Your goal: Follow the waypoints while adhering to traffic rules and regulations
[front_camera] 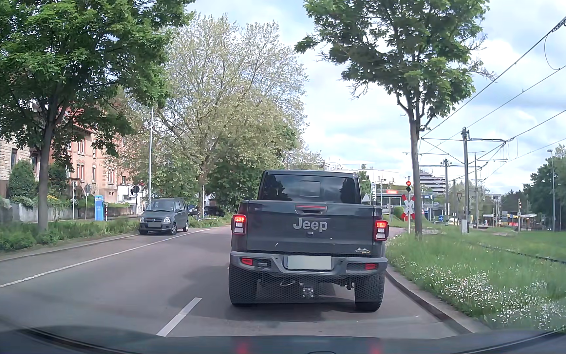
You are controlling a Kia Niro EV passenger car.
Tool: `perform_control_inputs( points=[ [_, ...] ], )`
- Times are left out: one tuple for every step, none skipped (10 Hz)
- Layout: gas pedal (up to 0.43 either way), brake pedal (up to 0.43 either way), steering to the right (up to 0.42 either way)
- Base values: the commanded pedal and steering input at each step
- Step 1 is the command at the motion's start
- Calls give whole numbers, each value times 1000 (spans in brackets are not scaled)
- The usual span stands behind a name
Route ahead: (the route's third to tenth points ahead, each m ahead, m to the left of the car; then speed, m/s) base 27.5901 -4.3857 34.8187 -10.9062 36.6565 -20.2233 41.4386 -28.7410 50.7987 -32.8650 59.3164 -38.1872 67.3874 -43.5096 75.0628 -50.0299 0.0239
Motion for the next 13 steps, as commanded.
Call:
perform_control_inputs(
  points=[
    [0, 250, -14],
    [0, 256, -16],
    [0, 262, -17],
    [0, 262, -17],
    [0, 262, -16],
    [0, 262, -16],
    [0, 262, -16],
    [0, 262, -16],
    [0, 262, -16],
    [0, 262, -16],
    [0, 262, -16],
    [0, 256, -16],
    [0, 256, -16]
  ],
)
